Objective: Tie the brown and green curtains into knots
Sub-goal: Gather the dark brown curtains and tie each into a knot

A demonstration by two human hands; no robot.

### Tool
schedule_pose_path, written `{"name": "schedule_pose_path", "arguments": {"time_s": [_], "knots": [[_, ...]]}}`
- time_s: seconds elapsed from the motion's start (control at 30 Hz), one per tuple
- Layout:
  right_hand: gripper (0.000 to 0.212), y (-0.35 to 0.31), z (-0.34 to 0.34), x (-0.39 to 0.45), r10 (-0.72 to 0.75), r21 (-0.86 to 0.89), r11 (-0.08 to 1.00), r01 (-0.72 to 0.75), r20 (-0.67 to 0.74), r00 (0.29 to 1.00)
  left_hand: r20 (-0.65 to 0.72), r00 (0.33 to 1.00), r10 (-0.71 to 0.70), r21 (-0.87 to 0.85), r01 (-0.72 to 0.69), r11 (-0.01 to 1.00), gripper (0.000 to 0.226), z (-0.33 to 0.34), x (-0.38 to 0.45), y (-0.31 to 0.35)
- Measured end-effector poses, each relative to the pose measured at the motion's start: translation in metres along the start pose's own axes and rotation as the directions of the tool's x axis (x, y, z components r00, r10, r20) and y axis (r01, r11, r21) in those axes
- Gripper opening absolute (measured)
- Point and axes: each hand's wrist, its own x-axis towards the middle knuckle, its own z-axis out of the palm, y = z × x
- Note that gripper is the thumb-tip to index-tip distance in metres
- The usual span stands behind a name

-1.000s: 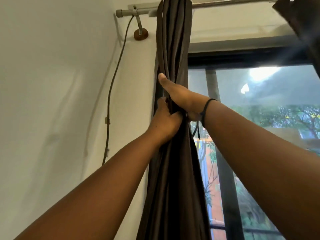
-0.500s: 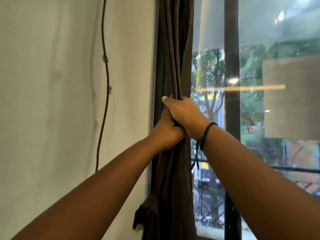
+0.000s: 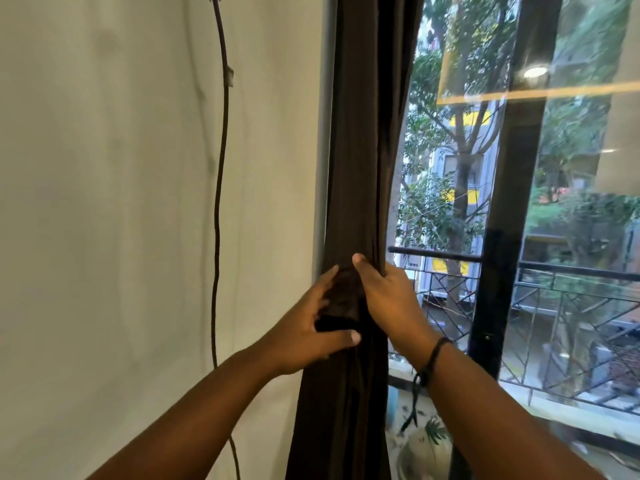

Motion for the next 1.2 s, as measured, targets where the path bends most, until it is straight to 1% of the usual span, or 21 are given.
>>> {"name": "schedule_pose_path", "arguments": {"time_s": [0.03,0.1,0.13,0.2,0.23,0.3,0.37,0.43,0.5,0.57,0.67,0.7,0.73,0.8,0.87,0.93,0.97,1.03,1.1,1.17,1.2], "knots": [[0.021,0.004,-0.003,0.001,0.004,0.0,1.0,-0.004,0.03,1.0,-0.03,0.998,-0.048,-0.033,0.047,0.998,0.095,-0.006,-0.005,-0.006],[0.016,0.015,-0.007,-0.002,0.021,0.028,0.999,-0.024,0.116,0.993,-0.15,0.982,-0.11,0.019,0.114,0.993,0.091,-0.015,-0.009,-0.018],[0.014,0.02,-0.008,-0.004,0.032,0.06,0.997,-0.042,0.154,0.987,-0.207,0.97,-0.13,0.059,0.145,0.988,0.092,-0.018,-0.01,-0.022],[0.013,0.028,-0.009,-0.009,0.075,0.183,0.976,-0.116,0.217,0.973,-0.233,0.959,-0.162,0.037,0.175,0.984,0.098,-0.02,-0.011,-0.021],[0.015,0.031,-0.008,-0.009,0.106,0.261,0.95,-0.173,0.251,0.962,-0.215,0.962,-0.169,-0.016,0.17,0.985,0.098,-0.017,-0.012,-0.018],[0.021,0.032,-0.004,-0.013,0.139,0.356,0.898,-0.259,0.328,0.935,-0.163,0.978,-0.128,-0.158,0.102,0.982,0.085,-0.006,-0.014,-0.006],[0.033,0.031,0.0,-0.018,0.138,0.382,0.872,-0.307,0.41,0.902,-0.145,0.986,-0.083,-0.318,0.033,0.947,0.059,0.008,-0.014,-0.001],[0.042,0.032,0.0,-0.024,0.127,0.394,0.854,-0.34,0.476,0.87,-0.165,0.981,-0.106,-0.491,0.011,0.871,0.032,0.019,-0.014,-0.001],[0.038,0.033,-0.004,-0.027,0.108,0.38,0.858,-0.346,0.525,0.844,-0.187,0.974,-0.129,-0.551,0.005,0.835,0.025,0.019,-0.015,-0.002],[0.026,0.035,-0.011,-0.029,0.087,0.354,0.876,-0.327,0.55,0.83,-0.179,0.972,-0.155,-0.539,0.035,0.841,0.038,0.014,-0.015,-0.005],[0.019,0.035,-0.018,-0.028,0.079,0.3,0.904,-0.305,0.584,0.808,-0.115,0.97,-0.213,-0.541,0.118,0.833,0.09,0.007,-0.012,-0.01],[0.021,0.035,-0.019,-0.029,0.084,0.293,0.906,-0.305,0.583,0.808,-0.068,0.971,-0.228,-0.557,0.153,0.816,0.103,0.008,-0.012,-0.01],[0.025,0.034,-0.019,-0.029,0.088,0.296,0.904,-0.31,0.579,0.81,-0.006,0.97,-0.245,-0.588,0.194,0.785,0.109,0.009,-0.011,-0.008],[0.029,0.034,-0.019,-0.03,0.095,0.328,0.881,-0.341,0.583,0.807,0.101,0.967,-0.234,-0.701,0.236,0.673,0.098,0.013,-0.008,-0.006],[0.025,0.037,-0.02,-0.033,0.098,0.384,0.829,-0.407,0.617,0.781,0.195,0.97,-0.144,-0.799,0.242,0.551,0.08,0.015,-0.008,-0.002],[0.023,0.039,-0.023,-0.037,0.096,0.396,0.802,-0.448,0.654,0.75,0.245,0.969,-0.02,-0.848,0.224,0.48,0.075,0.019,-0.01,-0.002],[0.021,0.038,-0.024,-0.039,0.104,0.364,0.82,-0.442,0.664,0.741,0.253,0.967,0.016,-0.855,0.216,0.472,0.074,0.022,-0.01,-0.002],[0.021,0.034,-0.026,-0.043,0.137,0.252,0.894,-0.371,0.634,0.761,0.227,0.973,-0.026,-0.847,0.211,0.488,0.071,0.027,-0.007,-0.004],[0.021,0.03,-0.03,-0.044,0.14,0.135,0.961,-0.241,0.512,0.848,0.142,0.975,-0.169,-0.803,0.213,0.557,0.068,0.028,-0.004,-0.004],[0.015,0.027,-0.033,-0.044,0.105,0.034,0.992,-0.124,0.346,0.932,-0.013,0.968,-0.252,-0.683,0.175,0.709,0.069,0.028,-0.005,-0.007],[0.011,0.029,-0.033,-0.044,0.082,-0.041,0.996,-0.074,0.262,0.961,-0.125,0.962,-0.243,-0.61,0.118,0.783,0.064,0.03,-0.006,-0.009]]}}
